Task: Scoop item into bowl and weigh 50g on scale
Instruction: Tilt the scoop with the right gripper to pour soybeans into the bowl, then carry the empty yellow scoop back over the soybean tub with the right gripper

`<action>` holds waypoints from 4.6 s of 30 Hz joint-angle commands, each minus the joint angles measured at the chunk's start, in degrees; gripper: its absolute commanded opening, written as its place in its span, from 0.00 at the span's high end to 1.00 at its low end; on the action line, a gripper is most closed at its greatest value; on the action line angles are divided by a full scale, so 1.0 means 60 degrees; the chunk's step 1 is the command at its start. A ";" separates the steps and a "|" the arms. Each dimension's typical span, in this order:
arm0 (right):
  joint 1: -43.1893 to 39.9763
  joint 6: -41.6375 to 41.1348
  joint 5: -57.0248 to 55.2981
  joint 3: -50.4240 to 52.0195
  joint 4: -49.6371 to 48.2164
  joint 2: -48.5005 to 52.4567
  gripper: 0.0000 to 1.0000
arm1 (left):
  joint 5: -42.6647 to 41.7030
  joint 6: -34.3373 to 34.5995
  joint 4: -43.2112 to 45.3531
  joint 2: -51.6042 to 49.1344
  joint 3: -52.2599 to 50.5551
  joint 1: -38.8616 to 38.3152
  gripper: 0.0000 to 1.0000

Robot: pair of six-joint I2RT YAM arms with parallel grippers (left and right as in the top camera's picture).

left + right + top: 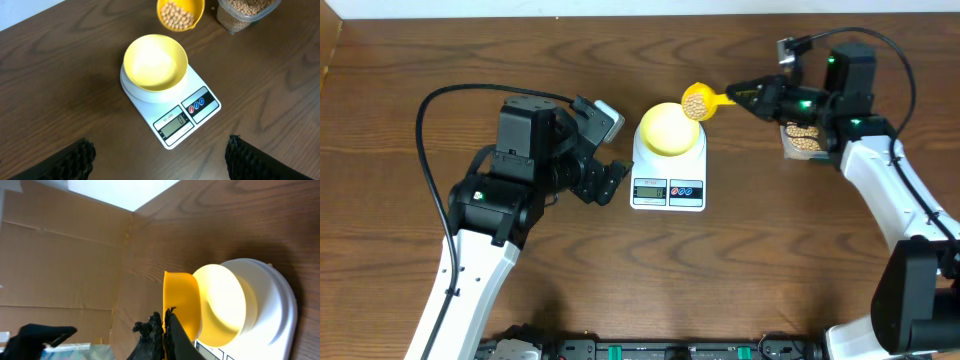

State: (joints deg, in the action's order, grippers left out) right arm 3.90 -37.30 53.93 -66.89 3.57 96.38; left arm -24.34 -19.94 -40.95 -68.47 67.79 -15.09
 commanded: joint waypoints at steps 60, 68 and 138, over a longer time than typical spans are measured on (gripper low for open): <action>0.2284 0.6280 -0.4084 0.0036 0.0339 0.0051 0.99 | -0.0189 -0.0062 -0.0033 -0.0011 -0.0157 0.0040 0.15; 0.2415 0.7009 -0.4084 0.0036 0.0342 0.0051 0.99 | -0.0189 -0.0062 -0.0033 -0.0011 -0.0157 0.0040 0.15; 0.2747 0.7890 -1.1872 0.0033 0.2106 -0.2892 0.99 | -0.0189 -0.0062 -0.0033 -0.0011 -0.0157 0.0040 0.15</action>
State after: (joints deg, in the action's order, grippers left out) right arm 20.58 11.88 -3.36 -66.87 14.98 80.62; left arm -24.36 -19.94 -40.97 -68.47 67.72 -15.09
